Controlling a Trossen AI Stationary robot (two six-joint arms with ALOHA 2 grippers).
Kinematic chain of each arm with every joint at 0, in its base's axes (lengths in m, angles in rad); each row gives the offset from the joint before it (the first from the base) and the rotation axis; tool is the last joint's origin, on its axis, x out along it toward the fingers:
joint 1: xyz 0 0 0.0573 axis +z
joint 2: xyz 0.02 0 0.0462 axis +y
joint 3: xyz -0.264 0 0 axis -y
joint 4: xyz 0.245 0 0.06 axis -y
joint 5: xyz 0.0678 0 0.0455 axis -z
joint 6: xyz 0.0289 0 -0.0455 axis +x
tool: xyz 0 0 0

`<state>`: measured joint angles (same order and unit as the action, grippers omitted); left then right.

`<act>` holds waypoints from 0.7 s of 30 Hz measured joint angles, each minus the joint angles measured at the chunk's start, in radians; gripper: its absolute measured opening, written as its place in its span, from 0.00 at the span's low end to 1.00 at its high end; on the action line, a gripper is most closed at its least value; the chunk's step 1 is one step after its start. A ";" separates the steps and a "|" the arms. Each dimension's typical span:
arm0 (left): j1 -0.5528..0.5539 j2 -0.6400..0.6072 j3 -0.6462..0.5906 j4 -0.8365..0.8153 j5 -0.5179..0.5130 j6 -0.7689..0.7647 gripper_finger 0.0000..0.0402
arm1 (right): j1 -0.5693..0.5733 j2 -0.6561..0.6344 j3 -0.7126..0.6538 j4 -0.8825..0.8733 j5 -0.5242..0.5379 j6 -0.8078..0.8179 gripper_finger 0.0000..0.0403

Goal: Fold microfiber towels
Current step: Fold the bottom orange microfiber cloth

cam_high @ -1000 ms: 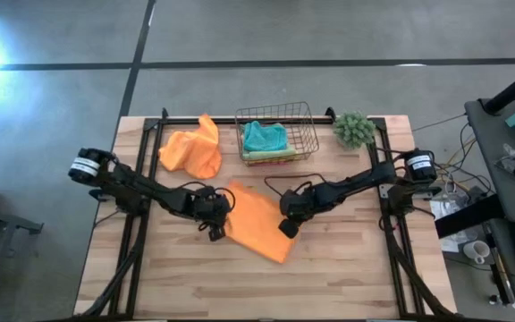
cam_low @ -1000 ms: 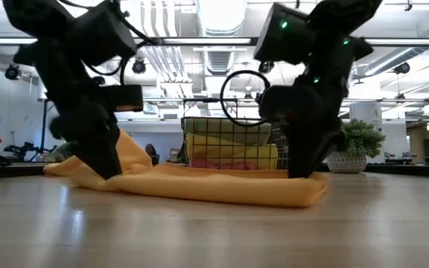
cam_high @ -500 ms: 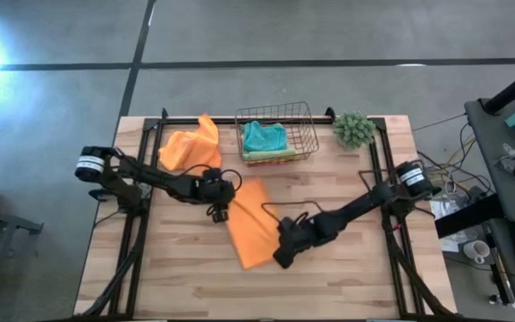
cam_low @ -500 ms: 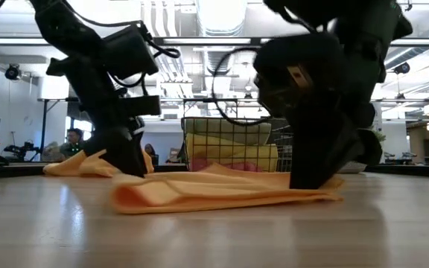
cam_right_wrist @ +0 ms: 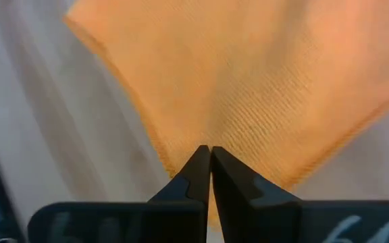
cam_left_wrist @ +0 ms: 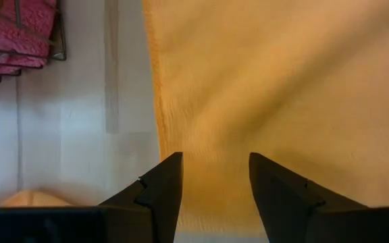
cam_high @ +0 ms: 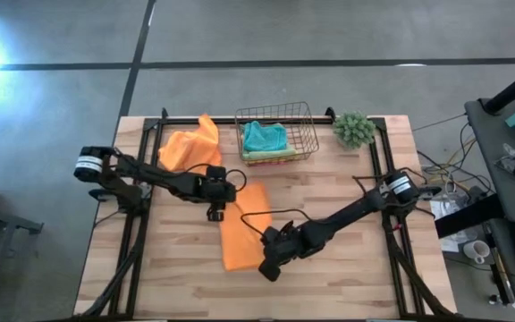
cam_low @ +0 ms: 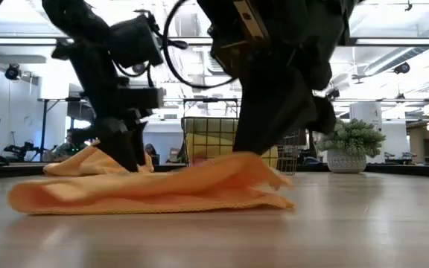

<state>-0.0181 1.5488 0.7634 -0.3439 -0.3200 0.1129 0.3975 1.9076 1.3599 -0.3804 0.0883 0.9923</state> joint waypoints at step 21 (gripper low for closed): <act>-0.294 -0.148 0.041 0.003 0.159 -0.500 0.39 | -0.063 0.011 0.102 -0.252 0.117 -0.200 0.02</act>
<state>-0.3120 1.4005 0.8040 -0.3407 -0.1612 -0.3875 0.3346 1.9184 1.4615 -0.6328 0.2051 0.7927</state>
